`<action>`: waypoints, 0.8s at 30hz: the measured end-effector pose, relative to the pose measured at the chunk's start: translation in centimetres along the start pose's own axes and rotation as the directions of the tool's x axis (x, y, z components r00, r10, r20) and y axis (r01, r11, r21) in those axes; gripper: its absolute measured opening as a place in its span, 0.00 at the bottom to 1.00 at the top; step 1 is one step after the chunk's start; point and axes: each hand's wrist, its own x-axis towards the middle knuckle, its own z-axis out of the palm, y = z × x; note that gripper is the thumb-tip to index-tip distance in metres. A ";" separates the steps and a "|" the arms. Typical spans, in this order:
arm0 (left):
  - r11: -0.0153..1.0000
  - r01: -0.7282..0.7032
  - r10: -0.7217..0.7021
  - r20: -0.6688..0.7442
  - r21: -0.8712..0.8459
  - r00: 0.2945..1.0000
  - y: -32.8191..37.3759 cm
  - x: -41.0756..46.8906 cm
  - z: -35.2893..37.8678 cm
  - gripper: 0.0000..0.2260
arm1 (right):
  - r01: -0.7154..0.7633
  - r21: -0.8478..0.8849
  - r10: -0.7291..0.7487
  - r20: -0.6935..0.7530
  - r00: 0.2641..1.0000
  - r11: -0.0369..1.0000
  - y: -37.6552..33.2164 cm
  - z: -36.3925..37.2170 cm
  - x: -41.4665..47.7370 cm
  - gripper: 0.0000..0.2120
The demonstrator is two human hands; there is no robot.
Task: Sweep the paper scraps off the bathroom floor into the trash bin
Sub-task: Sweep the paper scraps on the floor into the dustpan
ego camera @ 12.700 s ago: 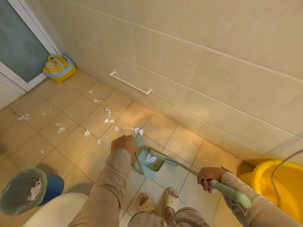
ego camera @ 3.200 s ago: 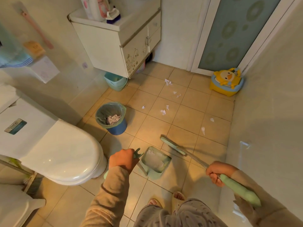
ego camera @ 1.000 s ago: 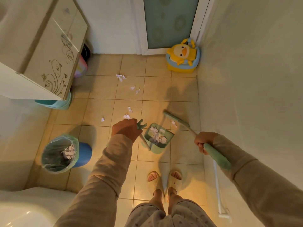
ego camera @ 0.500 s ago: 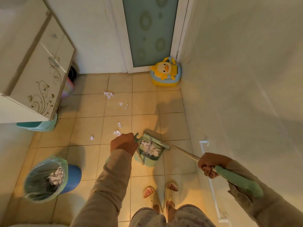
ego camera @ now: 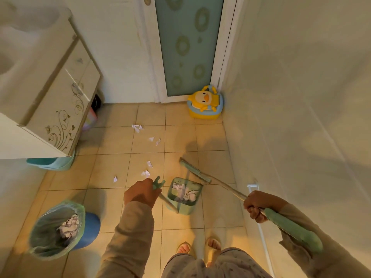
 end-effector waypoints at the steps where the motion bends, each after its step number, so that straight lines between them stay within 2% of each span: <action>1: 1.000 0.009 -0.009 0.000 -0.023 1.000 -0.3 -0.2 0.0 0.17 | 0.006 -0.005 -0.006 0.001 1.000 1.000 -0.5 -0.1 0.2 0.21; 6: 0.983 0.095 -0.093 0.020 -0.159 0.996 -2.2 -1.2 -0.3 0.15 | 0.037 -0.016 -0.037 0.036 0.999 0.999 -3.6 -0.5 1.9 0.20; 11: 0.936 0.237 -0.241 0.017 -0.260 0.970 -3.2 -1.3 -0.9 0.15 | 0.044 -0.142 -0.034 0.070 0.997 0.989 -8.1 -1.5 4.7 0.20; 17: 0.841 0.422 -0.429 0.057 -0.338 0.901 -0.2 -1.4 -0.4 0.14 | 0.060 -0.364 -0.019 0.116 0.993 0.929 -15.3 -4.1 7.7 0.20; 24: 0.744 0.569 -0.593 0.046 -0.352 0.804 2.1 -0.9 -0.4 0.15 | 0.132 -0.582 -0.035 0.175 0.984 0.802 -24.0 -4.9 9.4 0.15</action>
